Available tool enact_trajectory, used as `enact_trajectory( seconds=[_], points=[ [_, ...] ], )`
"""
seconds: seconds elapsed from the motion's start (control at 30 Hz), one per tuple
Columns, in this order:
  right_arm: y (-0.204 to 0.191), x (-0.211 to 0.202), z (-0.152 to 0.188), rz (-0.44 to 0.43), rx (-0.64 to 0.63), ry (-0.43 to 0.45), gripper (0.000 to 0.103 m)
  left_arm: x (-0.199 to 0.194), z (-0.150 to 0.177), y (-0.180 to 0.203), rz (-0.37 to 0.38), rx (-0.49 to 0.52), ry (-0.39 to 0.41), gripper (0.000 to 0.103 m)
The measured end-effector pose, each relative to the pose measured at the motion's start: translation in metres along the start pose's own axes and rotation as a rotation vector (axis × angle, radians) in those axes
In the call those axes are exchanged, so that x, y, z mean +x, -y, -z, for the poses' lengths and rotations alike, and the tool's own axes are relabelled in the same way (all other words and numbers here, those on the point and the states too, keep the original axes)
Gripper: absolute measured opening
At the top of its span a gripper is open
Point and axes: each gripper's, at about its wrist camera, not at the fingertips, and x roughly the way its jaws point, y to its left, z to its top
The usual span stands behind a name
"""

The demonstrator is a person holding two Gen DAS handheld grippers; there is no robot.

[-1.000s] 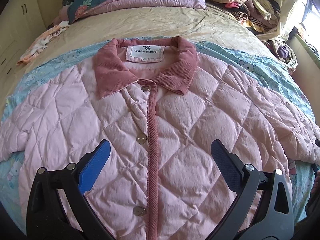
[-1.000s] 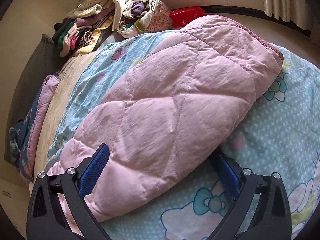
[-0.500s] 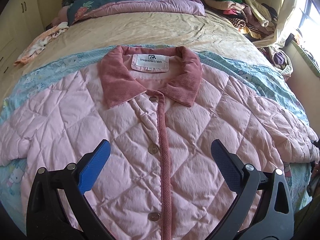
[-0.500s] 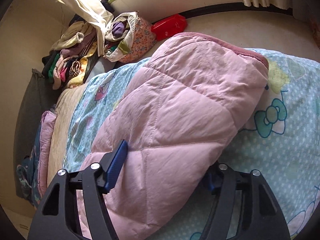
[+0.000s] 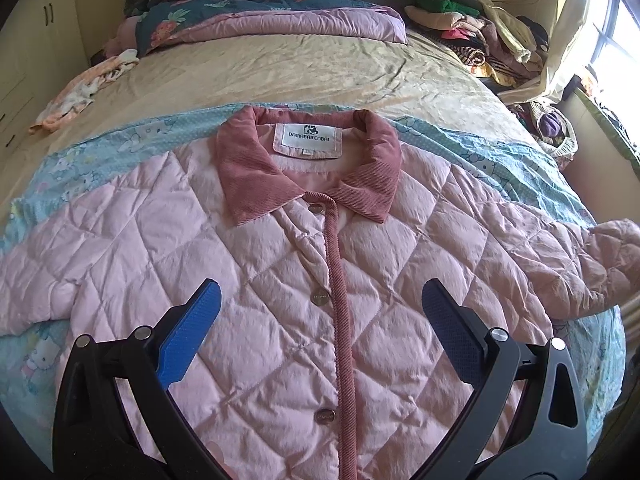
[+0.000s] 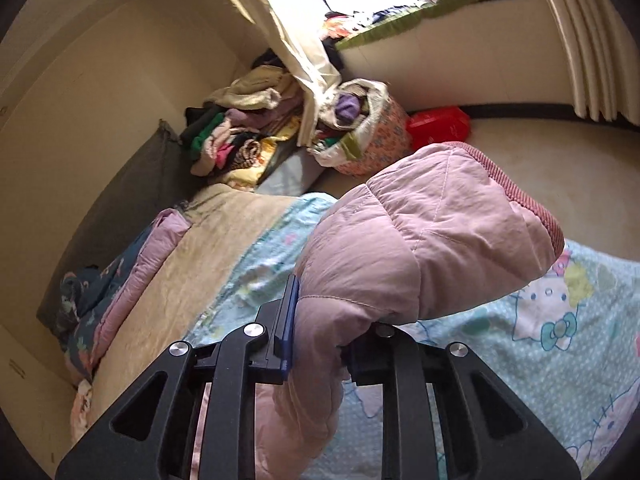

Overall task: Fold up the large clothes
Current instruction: 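Grasp the sleeve cuff with the right tool and lift it, then carry the held sleeve across the jacket front and release it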

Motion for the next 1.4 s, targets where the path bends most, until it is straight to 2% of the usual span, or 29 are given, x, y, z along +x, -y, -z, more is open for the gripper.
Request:
enact_trajectory(
  seconds=[0.27,0.4,0.57,1.0,1.4],
  points=[
    [-0.098,-0.037,0.006,-0.132,-0.218,0.034,0.018,-0.023,-0.012,-0.015,0.039,-0.013,0.021,0.094],
    [-0.137,-0.047,0.017,-0.196,-0.292,0.035,0.018,-0.036,-0.021,-0.030,0.029,-0.016,0.053,0.094],
    [-0.178,-0.055,0.030,-0.256,-0.357,0.019,0.018,-0.046,-0.025,-0.053,0.045,-0.040,0.054,0.094],
    [-0.259,-0.070,0.076,-0.353,-0.482,-0.009,0.018,-0.059,-0.025,-0.114,0.108,-0.157,0.073,0.094],
    [-0.322,-0.073,0.136,-0.442,-0.587,-0.058,0.018,-0.061,-0.017,-0.165,0.151,-0.265,0.081,0.094]
  ],
)
